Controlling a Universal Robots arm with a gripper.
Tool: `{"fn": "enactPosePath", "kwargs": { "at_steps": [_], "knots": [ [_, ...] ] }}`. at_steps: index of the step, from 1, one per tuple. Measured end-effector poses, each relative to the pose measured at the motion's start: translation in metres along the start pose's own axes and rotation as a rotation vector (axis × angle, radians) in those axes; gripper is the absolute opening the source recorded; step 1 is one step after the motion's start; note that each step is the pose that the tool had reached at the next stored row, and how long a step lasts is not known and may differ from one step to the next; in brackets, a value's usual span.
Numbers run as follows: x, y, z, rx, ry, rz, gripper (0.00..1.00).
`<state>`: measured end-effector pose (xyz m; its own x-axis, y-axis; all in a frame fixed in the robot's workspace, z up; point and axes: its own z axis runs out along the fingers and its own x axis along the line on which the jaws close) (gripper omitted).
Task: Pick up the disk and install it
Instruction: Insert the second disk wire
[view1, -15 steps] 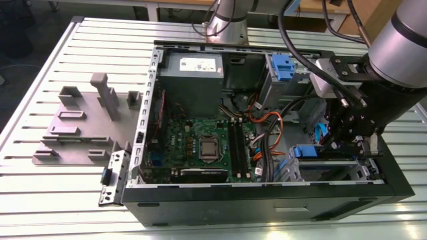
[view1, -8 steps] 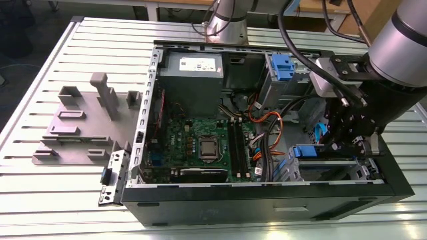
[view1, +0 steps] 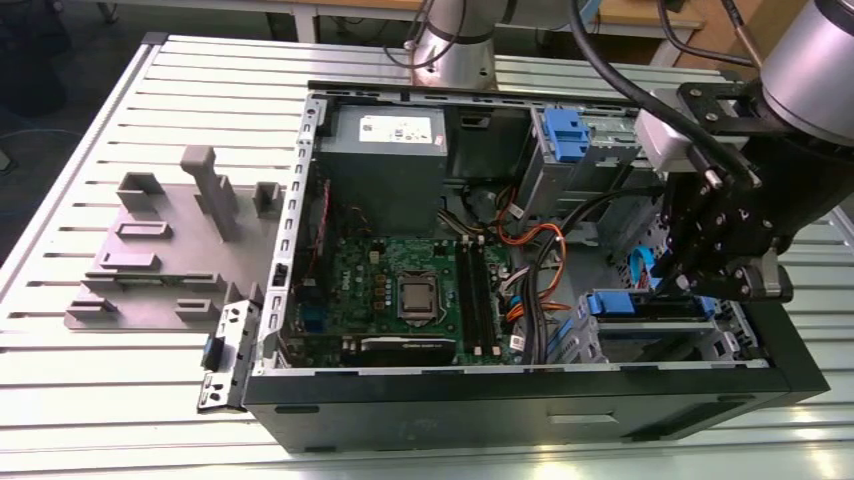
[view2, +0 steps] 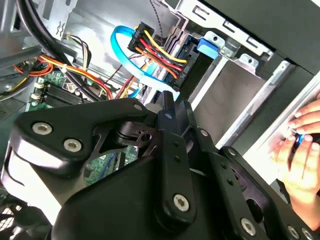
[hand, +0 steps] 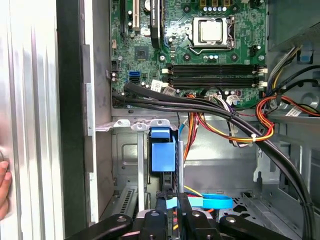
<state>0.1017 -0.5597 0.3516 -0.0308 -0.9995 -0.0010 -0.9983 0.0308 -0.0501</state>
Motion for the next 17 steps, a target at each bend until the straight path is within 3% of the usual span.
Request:
{"fn": "enactPosePath", "kwargs": {
  "at_steps": [6,8,17],
  "knots": [
    [0.0000,0.0000,-0.0001,0.0000,0.0001,0.000,0.22],
    [0.0000,0.0000,-0.0001,-0.0001,0.0002,0.000,0.11],
    [0.0000,0.0000,0.0000,0.0000,0.0002,0.000,0.11]
  ]
}}
